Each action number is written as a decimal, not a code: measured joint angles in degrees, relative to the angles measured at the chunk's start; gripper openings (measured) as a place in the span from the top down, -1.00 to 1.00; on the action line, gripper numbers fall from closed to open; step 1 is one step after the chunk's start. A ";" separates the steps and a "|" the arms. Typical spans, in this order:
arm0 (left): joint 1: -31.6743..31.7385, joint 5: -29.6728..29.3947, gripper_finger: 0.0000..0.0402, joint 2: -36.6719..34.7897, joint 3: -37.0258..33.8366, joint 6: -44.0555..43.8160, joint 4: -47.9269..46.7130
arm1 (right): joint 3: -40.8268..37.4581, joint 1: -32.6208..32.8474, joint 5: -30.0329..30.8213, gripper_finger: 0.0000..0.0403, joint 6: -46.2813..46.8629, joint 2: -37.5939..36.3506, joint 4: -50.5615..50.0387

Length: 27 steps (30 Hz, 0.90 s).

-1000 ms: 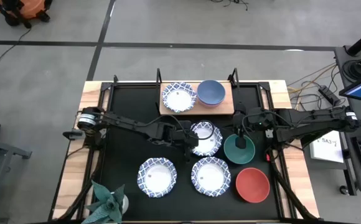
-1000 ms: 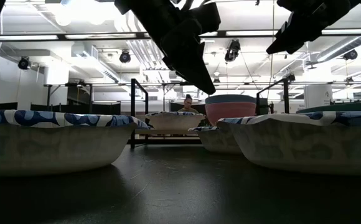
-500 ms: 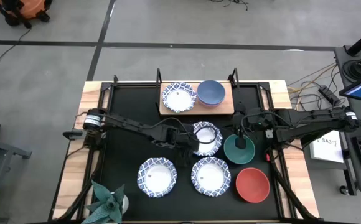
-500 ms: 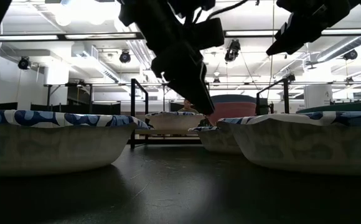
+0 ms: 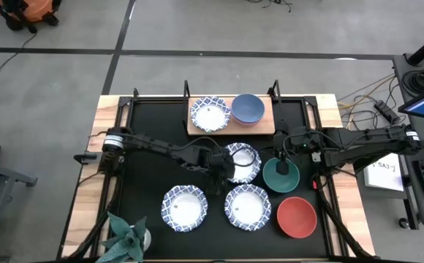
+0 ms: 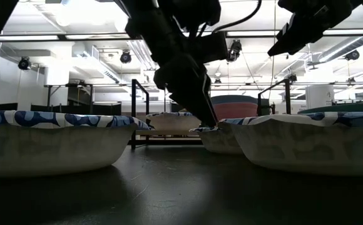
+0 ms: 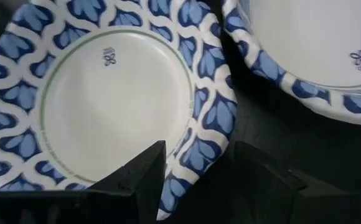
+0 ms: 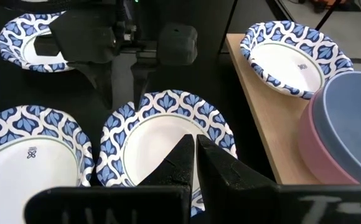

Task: Place and stack bowls onto a shelf
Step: Stack the white and blue bowl on top of the white and blue bowl on the shelf

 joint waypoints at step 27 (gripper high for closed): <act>0.26 1.81 0.96 1.83 -0.13 -0.83 -0.77 | 0.00 0.00 0.07 0.96 -1.23 0.02 0.38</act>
